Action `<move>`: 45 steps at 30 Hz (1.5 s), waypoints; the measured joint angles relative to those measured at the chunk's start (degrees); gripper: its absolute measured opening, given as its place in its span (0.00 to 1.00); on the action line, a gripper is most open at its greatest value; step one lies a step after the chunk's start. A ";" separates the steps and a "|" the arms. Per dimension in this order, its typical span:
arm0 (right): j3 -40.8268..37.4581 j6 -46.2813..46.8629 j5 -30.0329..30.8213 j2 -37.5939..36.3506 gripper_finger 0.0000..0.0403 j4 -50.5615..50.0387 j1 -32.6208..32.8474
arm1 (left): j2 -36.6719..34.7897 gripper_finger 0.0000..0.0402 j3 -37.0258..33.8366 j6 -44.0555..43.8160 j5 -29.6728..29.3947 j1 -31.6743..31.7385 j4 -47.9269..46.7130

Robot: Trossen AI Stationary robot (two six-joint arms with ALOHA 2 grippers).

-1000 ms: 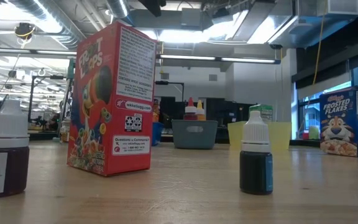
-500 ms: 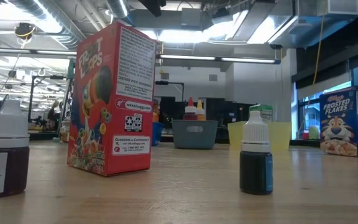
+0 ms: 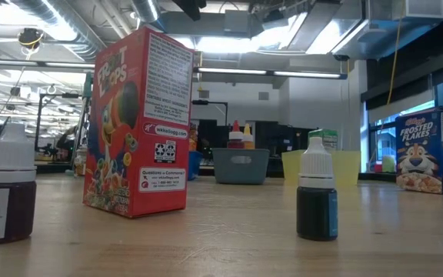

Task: Pick & Place Kitchen Items
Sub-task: Put the red seasoning can into the blue bin

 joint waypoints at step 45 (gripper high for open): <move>-2.73 -0.70 1.16 1.64 0.75 2.02 0.00 | 0.00 0.72 -0.02 -0.02 0.00 -0.01 0.02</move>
